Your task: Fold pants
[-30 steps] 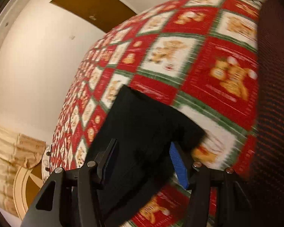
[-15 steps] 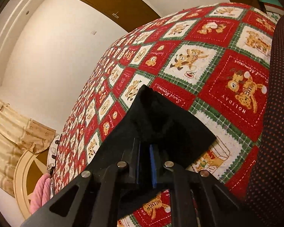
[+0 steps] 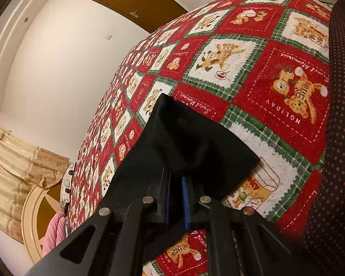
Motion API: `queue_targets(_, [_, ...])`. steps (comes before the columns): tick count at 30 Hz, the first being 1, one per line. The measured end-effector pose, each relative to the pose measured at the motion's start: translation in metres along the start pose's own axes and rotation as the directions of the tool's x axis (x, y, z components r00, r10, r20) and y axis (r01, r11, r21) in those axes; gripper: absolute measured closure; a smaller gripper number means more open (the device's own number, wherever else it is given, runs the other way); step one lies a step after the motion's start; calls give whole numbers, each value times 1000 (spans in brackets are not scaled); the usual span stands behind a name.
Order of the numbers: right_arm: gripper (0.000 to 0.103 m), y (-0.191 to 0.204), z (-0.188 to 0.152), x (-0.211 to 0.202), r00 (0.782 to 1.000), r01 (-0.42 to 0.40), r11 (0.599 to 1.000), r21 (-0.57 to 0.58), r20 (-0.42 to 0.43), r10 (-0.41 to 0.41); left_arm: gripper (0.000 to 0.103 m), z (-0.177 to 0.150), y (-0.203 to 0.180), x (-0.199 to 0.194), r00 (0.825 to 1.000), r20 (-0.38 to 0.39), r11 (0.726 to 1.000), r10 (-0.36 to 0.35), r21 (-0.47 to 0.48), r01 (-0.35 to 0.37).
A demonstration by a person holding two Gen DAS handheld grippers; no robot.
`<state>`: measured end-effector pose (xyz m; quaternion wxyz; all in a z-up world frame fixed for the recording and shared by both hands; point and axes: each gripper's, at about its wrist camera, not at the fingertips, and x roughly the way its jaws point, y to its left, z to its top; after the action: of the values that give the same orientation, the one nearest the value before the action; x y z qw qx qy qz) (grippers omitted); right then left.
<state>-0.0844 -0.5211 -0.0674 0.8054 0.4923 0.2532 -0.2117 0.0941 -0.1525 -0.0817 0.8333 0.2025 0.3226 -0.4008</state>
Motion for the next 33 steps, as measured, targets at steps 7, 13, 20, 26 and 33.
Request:
queue_targets(7, [94,21,8,-24,998,-40,996,-84,42,44,94,10,5,-28,994,98,999,-44,-6,45])
queue_targets(13, [94,12,6,-28,999,50,990,-130,-14,-53,94,7,4,-41,993,95,997,-67,38,63])
queue_targets(20, [85,4,5,-16,977,193,968,-161,-64,-206,88,-18,-7,-11,997,-28,992,-72,101,74])
queue_targets(26, [62,20,19,-60,915,382,909,-169,204,-347,30,-12,12,-50,993,50,991,-108,86,103])
queue_targets(33, [62,62,33,-13,933,352,846,-401,215,-287,29,12,69,-53,989,144,969,-42,-234,75])
